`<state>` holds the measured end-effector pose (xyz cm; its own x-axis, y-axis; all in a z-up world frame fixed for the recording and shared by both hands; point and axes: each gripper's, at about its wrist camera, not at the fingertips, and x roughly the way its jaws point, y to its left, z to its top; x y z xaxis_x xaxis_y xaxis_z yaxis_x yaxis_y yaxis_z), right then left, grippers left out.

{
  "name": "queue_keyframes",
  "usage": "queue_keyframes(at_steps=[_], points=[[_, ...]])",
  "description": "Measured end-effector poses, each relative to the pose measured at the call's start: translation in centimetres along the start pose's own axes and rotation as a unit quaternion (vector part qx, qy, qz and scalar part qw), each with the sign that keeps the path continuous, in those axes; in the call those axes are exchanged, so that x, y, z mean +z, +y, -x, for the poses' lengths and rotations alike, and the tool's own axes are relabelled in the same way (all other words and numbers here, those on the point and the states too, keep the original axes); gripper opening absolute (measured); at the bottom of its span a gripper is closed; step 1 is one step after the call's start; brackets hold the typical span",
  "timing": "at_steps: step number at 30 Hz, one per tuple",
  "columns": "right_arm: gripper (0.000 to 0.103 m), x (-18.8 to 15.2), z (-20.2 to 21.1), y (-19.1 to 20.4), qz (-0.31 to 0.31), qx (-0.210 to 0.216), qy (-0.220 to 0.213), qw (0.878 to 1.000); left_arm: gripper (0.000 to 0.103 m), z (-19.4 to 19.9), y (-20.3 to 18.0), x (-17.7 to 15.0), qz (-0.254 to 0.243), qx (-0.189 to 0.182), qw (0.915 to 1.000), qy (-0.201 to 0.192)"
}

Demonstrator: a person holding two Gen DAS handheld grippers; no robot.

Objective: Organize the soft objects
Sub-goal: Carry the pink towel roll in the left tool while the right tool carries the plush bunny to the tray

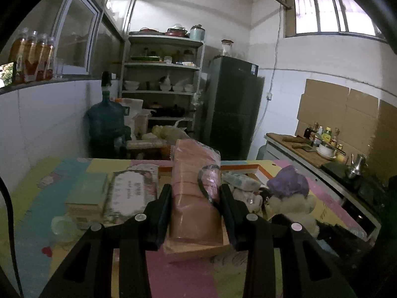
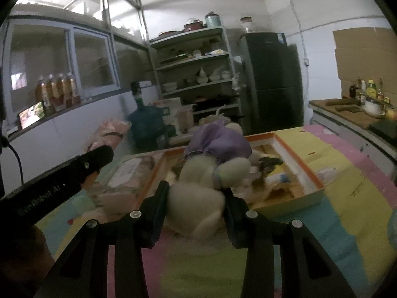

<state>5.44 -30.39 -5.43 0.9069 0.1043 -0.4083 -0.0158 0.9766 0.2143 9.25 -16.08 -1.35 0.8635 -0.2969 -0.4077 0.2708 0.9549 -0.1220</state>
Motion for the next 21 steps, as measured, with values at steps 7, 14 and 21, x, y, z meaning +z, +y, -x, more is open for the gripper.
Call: queue_keyframes(at_steps=[7,14,21], points=[[0.043,1.4,-1.3,-3.9,0.016,-0.002,0.007,1.000,0.039,-3.5,-1.8,-0.3,0.012,0.021,0.9995,0.018],[0.043,2.8,-3.2,-6.8,0.035,0.011,0.022,0.999,0.039,-6.5,-2.7,-0.9,0.021,0.039,0.9981,0.044],[0.043,3.6,-6.3,-8.0,0.038,0.041,0.053,0.997,0.039,-8.5,-3.0,-1.5,0.028,0.057,0.9961,0.062]])
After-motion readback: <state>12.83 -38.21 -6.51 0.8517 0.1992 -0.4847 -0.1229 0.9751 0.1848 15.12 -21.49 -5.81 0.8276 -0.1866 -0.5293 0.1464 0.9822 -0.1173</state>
